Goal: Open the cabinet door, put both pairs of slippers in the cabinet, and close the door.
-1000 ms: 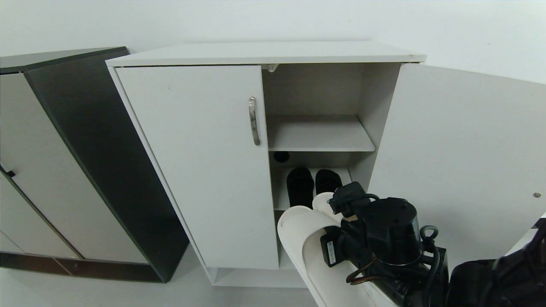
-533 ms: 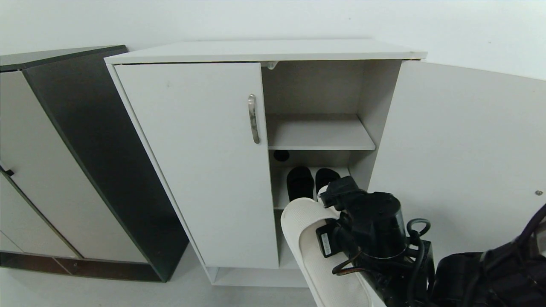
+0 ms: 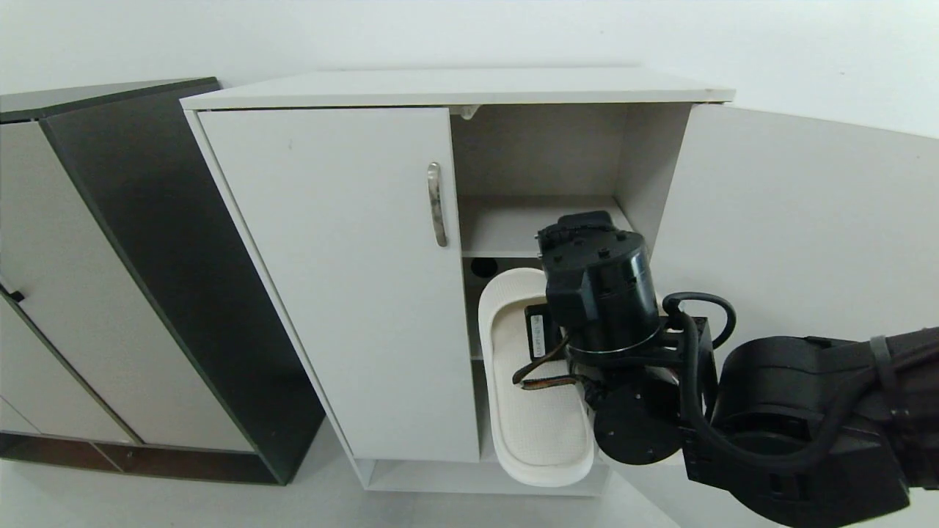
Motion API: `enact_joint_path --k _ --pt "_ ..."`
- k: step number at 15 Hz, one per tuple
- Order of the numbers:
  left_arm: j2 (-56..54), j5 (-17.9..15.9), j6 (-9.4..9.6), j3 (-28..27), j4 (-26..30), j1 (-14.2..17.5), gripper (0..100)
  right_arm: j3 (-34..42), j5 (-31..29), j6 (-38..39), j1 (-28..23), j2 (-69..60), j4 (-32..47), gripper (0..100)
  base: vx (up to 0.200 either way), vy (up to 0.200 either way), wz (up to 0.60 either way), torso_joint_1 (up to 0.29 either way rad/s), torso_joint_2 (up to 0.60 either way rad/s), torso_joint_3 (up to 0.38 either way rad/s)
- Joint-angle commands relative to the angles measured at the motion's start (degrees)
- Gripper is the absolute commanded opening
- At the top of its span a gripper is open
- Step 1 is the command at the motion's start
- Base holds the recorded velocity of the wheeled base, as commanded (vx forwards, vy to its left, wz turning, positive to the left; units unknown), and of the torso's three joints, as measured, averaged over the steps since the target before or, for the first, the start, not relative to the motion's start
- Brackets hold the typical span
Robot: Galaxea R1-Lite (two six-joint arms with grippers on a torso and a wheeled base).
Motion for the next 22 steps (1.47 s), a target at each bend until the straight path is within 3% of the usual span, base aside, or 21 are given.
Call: enact_joint_path --k 1,6,19,22 --pt "-0.01 0.04 0.03 0.00 -0.01 0.01 0 -1.31 -0.07 -0.01 0.23 -0.43 -0.01 0 0.000 0.000 0.00 0.000 0.00 0.000" --pt "-0.01 0.04 -0.06 0.00 -0.01 0.01 0 -1.75 -0.16 -0.01 0.14 -0.52 -0.18 0 0.000 0.000 0.00 0.000 0.00 0.000" --pt "-0.01 0.04 -0.32 0.00 -0.01 0.01 0 -0.96 -0.33 -1.06 -1.00 0.01 -0.18 0 0.200 0.000 0.00 0.000 0.00 0.003" --pt "-0.01 0.04 -0.76 0.00 -0.01 0.01 0 -0.61 -0.33 -1.06 -2.23 0.72 -0.54 0 0.000 0.000 0.00 0.000 0.00 0.000"
